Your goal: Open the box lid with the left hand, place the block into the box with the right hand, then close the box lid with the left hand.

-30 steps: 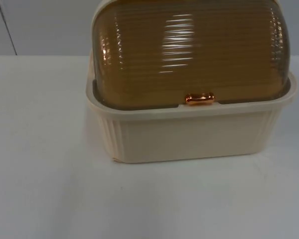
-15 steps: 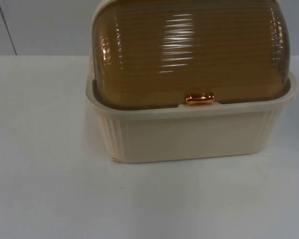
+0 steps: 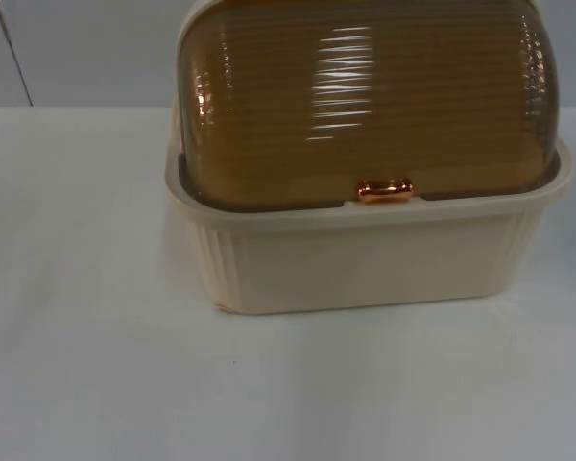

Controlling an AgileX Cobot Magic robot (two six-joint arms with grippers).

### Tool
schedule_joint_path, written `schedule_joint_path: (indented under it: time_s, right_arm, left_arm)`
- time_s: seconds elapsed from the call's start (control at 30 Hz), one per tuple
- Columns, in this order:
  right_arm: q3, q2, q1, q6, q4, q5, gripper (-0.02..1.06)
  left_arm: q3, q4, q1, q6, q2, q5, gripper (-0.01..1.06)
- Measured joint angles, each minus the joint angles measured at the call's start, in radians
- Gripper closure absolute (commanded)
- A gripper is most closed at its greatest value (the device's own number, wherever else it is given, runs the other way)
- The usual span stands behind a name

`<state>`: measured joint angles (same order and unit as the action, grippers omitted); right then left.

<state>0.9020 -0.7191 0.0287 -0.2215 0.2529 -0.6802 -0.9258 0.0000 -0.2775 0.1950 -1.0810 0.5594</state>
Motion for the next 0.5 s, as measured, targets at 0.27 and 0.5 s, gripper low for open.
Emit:
schedule_joint_path:
  time_s: [0.27, 0.5]
  right_arm:
    - [0.0, 0.0, 0.0, 0.0, 0.004, -0.002, -0.01]
    - [0.0, 0.0, 0.0, 0.0, 0.029, -0.01, -0.01]
  left_arm:
    - [0.0, 0.201, -0.451, 0.056, -0.242, -0.05, 0.0]
    - [0.0, 0.602, -0.67, 0.046, -0.379, -0.07, 0.0]
